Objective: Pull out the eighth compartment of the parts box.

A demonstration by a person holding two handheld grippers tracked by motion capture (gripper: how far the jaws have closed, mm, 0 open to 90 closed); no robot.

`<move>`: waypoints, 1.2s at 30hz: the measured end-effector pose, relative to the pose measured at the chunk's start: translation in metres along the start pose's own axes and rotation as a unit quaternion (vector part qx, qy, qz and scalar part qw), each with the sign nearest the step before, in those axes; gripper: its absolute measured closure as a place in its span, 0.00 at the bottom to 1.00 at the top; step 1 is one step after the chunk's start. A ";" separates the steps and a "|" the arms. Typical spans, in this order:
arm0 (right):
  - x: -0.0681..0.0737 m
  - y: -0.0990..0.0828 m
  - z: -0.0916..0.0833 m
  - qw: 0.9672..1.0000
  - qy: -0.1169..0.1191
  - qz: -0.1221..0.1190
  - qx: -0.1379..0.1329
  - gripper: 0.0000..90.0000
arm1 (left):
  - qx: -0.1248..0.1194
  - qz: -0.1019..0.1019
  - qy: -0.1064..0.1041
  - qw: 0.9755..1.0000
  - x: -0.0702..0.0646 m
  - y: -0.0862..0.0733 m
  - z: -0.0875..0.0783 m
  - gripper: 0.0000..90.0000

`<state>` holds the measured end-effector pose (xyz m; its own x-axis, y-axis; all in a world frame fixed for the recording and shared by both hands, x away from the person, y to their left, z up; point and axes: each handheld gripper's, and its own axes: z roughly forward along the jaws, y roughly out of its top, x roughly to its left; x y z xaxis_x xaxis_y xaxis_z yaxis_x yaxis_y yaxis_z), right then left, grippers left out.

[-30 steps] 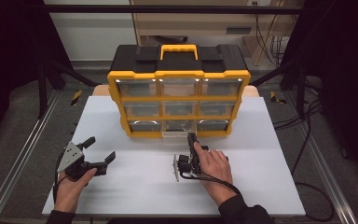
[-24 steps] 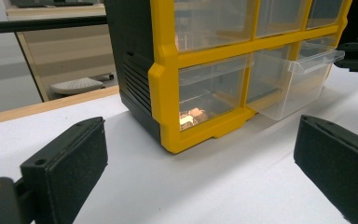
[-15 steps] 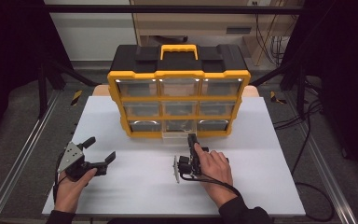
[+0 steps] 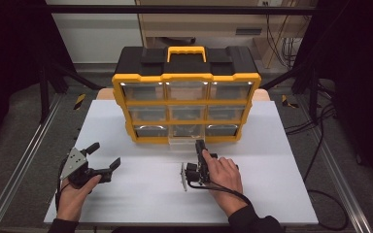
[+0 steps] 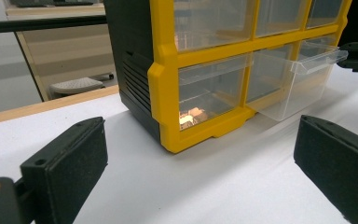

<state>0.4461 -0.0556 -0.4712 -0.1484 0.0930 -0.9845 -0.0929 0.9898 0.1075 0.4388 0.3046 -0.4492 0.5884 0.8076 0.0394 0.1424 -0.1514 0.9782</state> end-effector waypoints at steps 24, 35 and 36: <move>0.001 0.002 -0.005 1.000 0.002 0.002 -0.004 0.85 | 0.000 0.000 0.000 1.000 0.000 0.000 0.000 0.03; 0.001 0.002 -0.009 1.000 0.003 0.002 -0.004 0.85 | 0.000 0.000 -0.001 1.000 0.000 0.000 0.000 0.03; 0.001 0.002 -0.009 1.000 0.002 0.003 -0.006 0.85 | 0.000 0.000 -0.001 1.000 0.000 0.000 0.000 0.03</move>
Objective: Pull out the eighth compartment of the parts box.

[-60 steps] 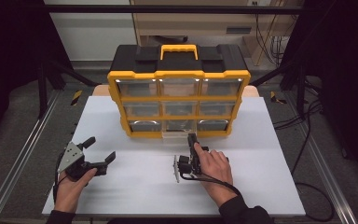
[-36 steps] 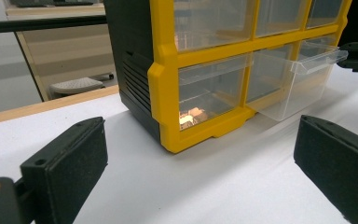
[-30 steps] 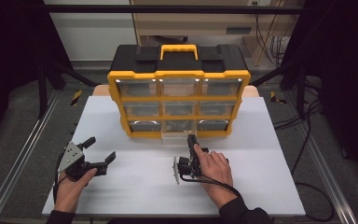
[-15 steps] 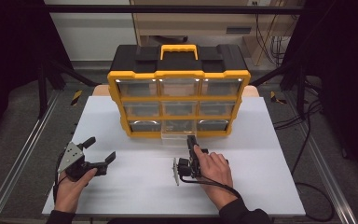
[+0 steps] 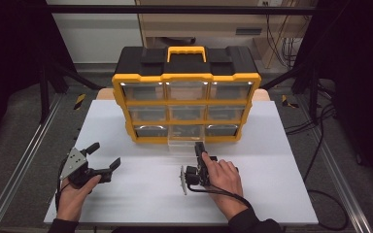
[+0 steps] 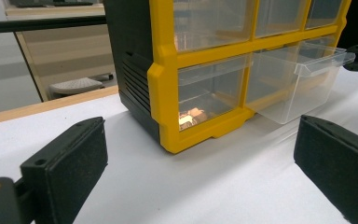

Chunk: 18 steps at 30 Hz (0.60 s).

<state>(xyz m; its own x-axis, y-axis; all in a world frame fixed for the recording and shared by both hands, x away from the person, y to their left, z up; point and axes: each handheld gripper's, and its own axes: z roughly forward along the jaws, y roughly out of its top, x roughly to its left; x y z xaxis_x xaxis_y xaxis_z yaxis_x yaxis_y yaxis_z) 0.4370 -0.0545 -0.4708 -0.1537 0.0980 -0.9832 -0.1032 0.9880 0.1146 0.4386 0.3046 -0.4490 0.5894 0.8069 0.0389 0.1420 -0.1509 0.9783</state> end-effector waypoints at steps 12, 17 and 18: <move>0.000 0.000 -0.003 1.000 0.000 0.000 -0.002 0.85 | 0.000 0.000 0.000 1.000 0.000 0.000 0.000 0.03; 0.000 0.000 -0.004 1.000 0.000 0.000 -0.001 0.85 | 0.000 0.000 -0.001 1.000 0.000 0.000 0.000 0.03; 0.001 0.000 -0.005 1.000 0.000 0.000 -0.001 0.85 | 0.000 0.000 -0.001 1.000 0.000 0.000 0.000 0.03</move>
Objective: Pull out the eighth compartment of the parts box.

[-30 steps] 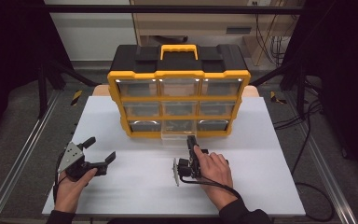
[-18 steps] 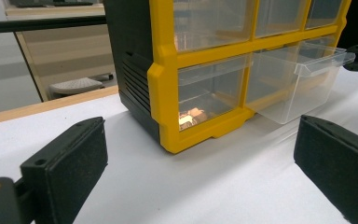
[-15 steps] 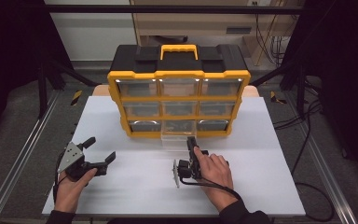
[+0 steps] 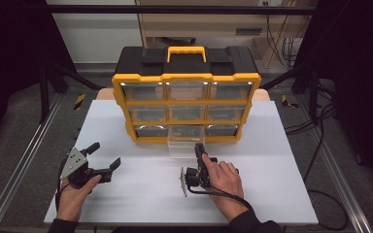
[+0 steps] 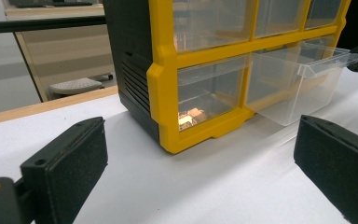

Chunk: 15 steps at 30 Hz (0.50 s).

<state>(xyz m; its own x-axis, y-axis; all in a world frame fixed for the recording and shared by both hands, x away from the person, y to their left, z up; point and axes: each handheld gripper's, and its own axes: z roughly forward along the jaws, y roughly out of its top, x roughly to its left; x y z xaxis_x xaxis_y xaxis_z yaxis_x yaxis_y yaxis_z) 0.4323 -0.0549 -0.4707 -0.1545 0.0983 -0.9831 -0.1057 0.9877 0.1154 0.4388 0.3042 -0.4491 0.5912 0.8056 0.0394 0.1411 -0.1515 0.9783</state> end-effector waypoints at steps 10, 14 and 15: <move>0.001 0.000 -0.004 1.000 0.000 0.000 -0.003 0.85 | 0.000 0.000 0.000 1.000 0.000 0.000 0.000 0.03; 0.000 0.000 -0.004 1.000 0.001 -0.002 -0.004 0.85 | 0.000 0.000 0.000 1.000 0.000 0.000 0.000 0.03; 0.000 -0.001 -0.004 1.000 0.001 -0.004 -0.005 0.85 | 0.000 0.000 0.000 1.000 0.000 0.000 0.000 0.03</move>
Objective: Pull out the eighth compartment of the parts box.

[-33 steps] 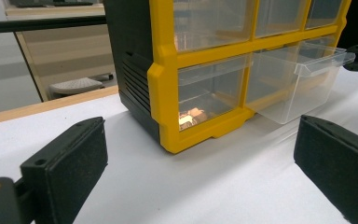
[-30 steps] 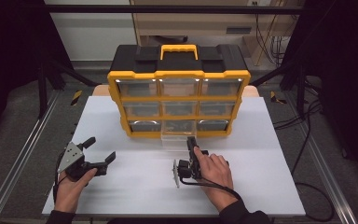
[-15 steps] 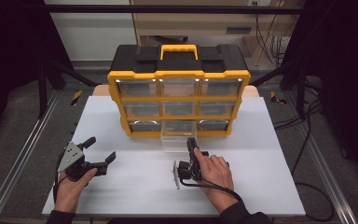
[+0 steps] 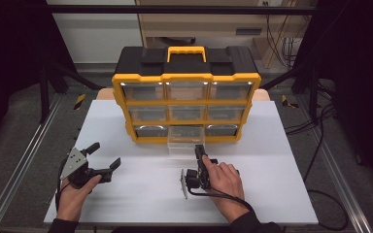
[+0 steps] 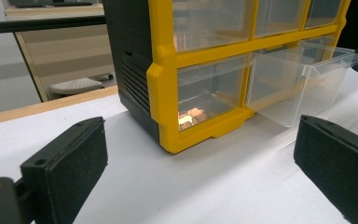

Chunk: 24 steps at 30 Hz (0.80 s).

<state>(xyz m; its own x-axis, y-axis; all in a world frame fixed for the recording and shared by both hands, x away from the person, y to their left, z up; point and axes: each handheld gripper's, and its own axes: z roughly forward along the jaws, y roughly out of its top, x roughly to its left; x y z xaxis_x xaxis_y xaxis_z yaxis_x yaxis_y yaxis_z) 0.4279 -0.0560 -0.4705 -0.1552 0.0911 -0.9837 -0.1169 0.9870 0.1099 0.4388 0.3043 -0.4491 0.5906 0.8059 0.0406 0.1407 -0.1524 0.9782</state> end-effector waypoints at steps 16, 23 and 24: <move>0.001 -0.002 -0.004 1.000 0.004 -0.003 -0.005 0.85 | 0.001 0.000 0.000 1.000 0.000 0.000 0.000 0.03; 0.001 -0.004 -0.005 1.000 0.006 -0.002 -0.003 0.85 | 0.001 0.000 0.000 1.000 0.000 0.000 0.000 0.03; 0.001 -0.004 -0.005 1.000 0.007 -0.003 -0.003 0.85 | 0.001 0.000 0.000 1.000 0.000 0.000 0.000 0.03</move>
<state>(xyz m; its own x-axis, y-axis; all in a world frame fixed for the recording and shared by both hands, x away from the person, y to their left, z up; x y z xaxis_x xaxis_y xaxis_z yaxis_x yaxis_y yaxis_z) 0.4231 -0.0604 -0.4710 -0.1677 0.0843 -0.9822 -0.1227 0.9868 0.1057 0.4387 0.3043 -0.4491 0.5902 0.8062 0.0406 0.1419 -0.1532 0.9780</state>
